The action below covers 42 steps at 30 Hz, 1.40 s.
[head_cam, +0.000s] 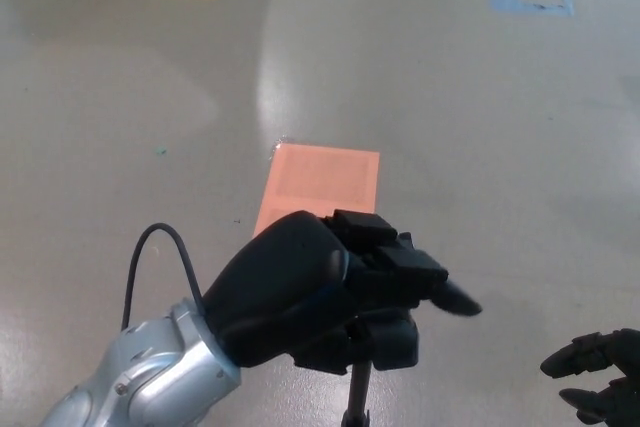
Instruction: The robot uses its left hand to grab the top of a phone stand kept on the floor and rotates it anti-clockwise
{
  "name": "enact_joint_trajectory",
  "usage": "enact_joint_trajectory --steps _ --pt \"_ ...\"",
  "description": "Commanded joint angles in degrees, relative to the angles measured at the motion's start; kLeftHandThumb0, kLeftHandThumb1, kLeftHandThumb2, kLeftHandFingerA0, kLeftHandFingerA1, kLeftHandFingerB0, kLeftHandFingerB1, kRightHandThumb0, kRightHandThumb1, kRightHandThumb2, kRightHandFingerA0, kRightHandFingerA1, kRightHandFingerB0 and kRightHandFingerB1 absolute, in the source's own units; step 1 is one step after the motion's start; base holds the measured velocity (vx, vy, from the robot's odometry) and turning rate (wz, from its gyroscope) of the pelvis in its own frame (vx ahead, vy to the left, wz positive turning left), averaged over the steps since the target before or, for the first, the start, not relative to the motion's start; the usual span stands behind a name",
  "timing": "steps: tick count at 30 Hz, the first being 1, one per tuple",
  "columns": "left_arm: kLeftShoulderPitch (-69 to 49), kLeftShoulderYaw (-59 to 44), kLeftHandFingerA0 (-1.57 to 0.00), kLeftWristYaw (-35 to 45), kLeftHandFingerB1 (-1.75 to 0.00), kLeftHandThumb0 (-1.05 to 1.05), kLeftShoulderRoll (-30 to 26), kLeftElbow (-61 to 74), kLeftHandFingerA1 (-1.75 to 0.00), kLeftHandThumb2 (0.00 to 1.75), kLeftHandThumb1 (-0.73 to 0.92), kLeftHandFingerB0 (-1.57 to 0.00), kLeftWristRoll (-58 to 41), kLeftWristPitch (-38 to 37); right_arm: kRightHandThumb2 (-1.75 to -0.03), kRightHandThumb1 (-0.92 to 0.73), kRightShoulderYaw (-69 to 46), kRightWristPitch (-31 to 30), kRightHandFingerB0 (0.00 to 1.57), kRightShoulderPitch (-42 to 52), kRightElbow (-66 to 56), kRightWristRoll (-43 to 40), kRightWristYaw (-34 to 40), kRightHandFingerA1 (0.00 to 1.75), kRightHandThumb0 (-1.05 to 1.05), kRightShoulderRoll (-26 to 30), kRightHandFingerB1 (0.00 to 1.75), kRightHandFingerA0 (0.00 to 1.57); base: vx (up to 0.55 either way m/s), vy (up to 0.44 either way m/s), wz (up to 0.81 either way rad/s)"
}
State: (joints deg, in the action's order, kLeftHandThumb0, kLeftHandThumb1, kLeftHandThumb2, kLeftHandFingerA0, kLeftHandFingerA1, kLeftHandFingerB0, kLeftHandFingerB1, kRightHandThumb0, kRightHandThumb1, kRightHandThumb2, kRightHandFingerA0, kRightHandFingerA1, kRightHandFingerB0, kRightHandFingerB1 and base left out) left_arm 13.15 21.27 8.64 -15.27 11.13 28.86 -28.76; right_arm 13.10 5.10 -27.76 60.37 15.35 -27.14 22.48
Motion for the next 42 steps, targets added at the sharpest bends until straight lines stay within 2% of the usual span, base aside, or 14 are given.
enact_joint_trajectory --steps 1,3,4,8,11,12,16,19,20,21,27,29,31,42 --pt "0.78 -0.69 -0.88 0.35 -0.56 -0.16 0.06 -1.57 -0.69 0.61 0.68 -0.91 -0.71 0.38 -0.64 -0.78 -0.21 -0.32 0.37 -1.00 0.44 0.16 0.06 0.39 -0.48 0.65 0.34 0.47 0.00 0.000 0.00" --pt "0.83 -0.67 -0.90 0.28 -0.58 -0.16 0.15 -2.00 -0.73 0.61 0.69 -0.92 -1.06 0.06 -0.64 -0.78 -0.16 -0.05 0.37 -0.86 0.22 0.23 0.13 0.39 -0.48 0.74 0.34 0.48 0.00 0.000 0.00" --pt "0.83 -0.62 -0.87 0.47 -0.61 -0.18 0.17 -2.35 -0.88 0.62 0.71 -0.91 -1.77 -0.20 -0.64 -0.78 -0.27 -0.28 0.37 -0.83 0.08 0.10 0.08 0.39 -0.49 0.71 0.35 0.48 0.00 0.000 0.00" --pt "0.79 -0.67 -0.84 1.06 -0.61 -0.20 0.04 -2.08 -1.08 0.62 0.71 -0.90 -2.52 0.16 -0.64 -0.78 -0.22 -0.31 0.39 -1.21 0.62 0.22 0.29 0.39 -0.49 0.63 0.35 0.49 0.00 0.000 0.00" --pt "0.85 -0.73 -0.86 0.98 -0.59 -0.19 0.39 -2.72 -1.04 0.62 0.72 -0.92 -3.44 0.09 -0.63 -0.77 -0.36 -0.33 0.40 -1.48 0.80 0.10 0.32 0.40 -0.49 0.64 0.35 0.50 0.00 0.000 0.00" --pt "0.67 -0.72 -0.84 1.47 -0.55 -0.18 0.53 -2.55 -1.12 0.63 0.73 -0.93 -4.31 0.63 -0.63 -0.77 -0.30 -0.42 0.40 -1.54 0.82 0.18 0.33 0.39 -0.50 0.65 0.35 0.50 0.00 0.000 0.00" --pt "0.38 -0.61 -0.84 4.54 -0.51 -0.17 1.05 -2.11 -1.15 0.63 0.75 -0.92 -9.76 2.97 -0.64 -0.78 -0.08 -0.61 0.38 -1.82 1.04 0.44 0.44 0.38 -0.49 0.63 0.35 0.49 0.00 0.000 0.00" --pt "0.58 -0.71 -0.88 6.20 -0.50 -0.18 1.57 -2.57 -1.07 0.63 0.75 -0.92 -13.20 3.56 -0.64 -0.78 -0.11 -0.74 0.38 -2.00 1.11 0.40 0.37 0.38 -0.48 0.58 0.35 0.49 0.00 0.000 0.00" --pt "0.67 -0.62 -0.94 7.54 -0.51 -0.18 2.10 -2.98 -0.83 0.63 0.75 -0.90 -16.32 4.07 -0.63 -0.78 -0.16 -0.81 0.38 -2.05 1.16 0.32 0.27 0.39 -0.48 0.56 0.35 0.50 0.00 0.000 0.00" --pt "0.80 -0.61 -0.96 9.11 -0.51 -0.20 2.61 -3.02 -0.79 0.62 0.75 -0.92 -19.45 5.46 -0.63 -0.78 -0.17 -0.77 0.37 -2.19 1.26 0.30 0.22 0.38 -0.48 0.53 0.34 0.50 0.00 0.000 0.00" --pt "0.98 -0.98 -0.98 14.71 -0.49 -0.19 3.44 0.02 -0.73 0.63 0.75 -0.94 -28.15 15.27 -0.63 -0.78 -0.39 -0.72 0.37 -2.53 1.16 0.02 -0.09 0.38 -0.48 0.53 0.34 0.48 0.00 0.000 0.00" --pt "0.53 -1.74 -1.02 17.12 -0.49 -0.19 4.40 2.50 -0.67 0.63 0.73 -0.97 -35.65 25.21 -0.63 -0.77 -0.73 -0.40 0.38 -2.33 0.79 -0.38 -0.18 0.39 -0.48 0.60 0.35 0.46 0.00 0.000 0.00" --pt "0.62 -2.20 -1.02 18.25 -0.49 -0.19 4.78 3.08 -0.64 0.63 0.74 -0.97 -39.31 29.40 -0.63 -0.78 -0.71 0.60 0.38 -2.24 0.74 -0.43 -0.52 0.39 -0.47 0.84 0.35 0.45 0.00 0.000 0.00" --pt "5.45 -3.25 -1.03 24.39 -0.52 -0.20 3.28 3.32 -0.65 0.63 0.73 -0.97 -46.33 42.41 -0.64 -0.79 0.94 0.97 0.38 -2.92 0.27 1.42 -0.48 0.39 -0.51 1.43 0.35 0.48 0.00 0.000 0.00"
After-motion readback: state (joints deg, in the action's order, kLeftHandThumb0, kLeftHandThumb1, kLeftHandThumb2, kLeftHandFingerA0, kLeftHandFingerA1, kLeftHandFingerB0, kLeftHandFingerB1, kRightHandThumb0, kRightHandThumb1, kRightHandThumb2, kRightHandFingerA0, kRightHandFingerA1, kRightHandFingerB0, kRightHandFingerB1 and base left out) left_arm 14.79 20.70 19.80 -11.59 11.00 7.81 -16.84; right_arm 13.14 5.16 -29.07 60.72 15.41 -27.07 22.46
